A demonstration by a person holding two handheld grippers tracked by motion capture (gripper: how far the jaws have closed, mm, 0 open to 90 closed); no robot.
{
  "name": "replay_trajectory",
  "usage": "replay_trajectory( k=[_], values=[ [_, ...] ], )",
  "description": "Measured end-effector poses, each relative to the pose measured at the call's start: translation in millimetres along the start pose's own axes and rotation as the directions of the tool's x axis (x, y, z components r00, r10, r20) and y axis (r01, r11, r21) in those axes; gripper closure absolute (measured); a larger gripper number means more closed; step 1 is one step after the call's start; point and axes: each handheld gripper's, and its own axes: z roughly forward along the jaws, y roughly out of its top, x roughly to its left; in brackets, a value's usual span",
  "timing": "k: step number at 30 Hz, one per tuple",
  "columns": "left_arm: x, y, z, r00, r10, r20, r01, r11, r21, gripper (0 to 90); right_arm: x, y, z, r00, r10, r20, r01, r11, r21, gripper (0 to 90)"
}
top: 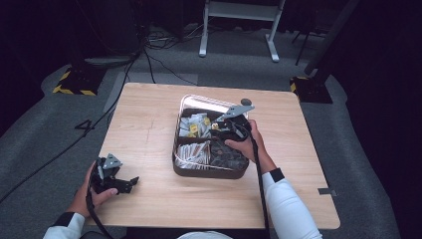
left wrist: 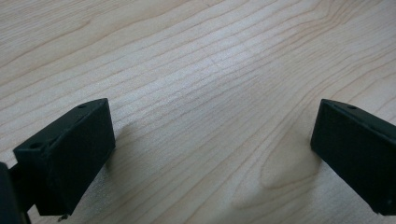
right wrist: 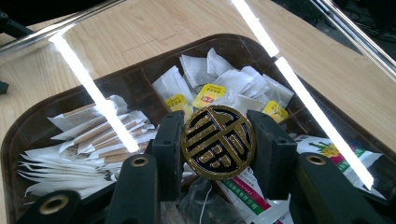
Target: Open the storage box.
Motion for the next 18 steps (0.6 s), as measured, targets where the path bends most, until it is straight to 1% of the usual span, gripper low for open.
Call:
replay_trajectory(
  k=[10,11,18],
  values=[
    [0.1,0.0,0.1,1.0,0.001,0.0,-0.001,1.0,-0.001,0.0,-0.9,4.6,-11.2,0.9999,-0.002,0.01,0.002,1.0,-0.024,59.1],
    [0.0,0.0,0.0,1.0,0.0,0.0,0.0,1.0,0.0,0.0,-0.9,4.6,-11.7,0.9999,-0.009,0.013,0.009,1.0,-0.017,59.1],
    [0.0,0.0,0.0,1.0,0.0,0.0,0.0,1.0,0.0,0.0,-5.3,-0.5,-15.7,0.9997,-0.007,0.022,0.006,1.0,0.002,59.1]
  ],
)
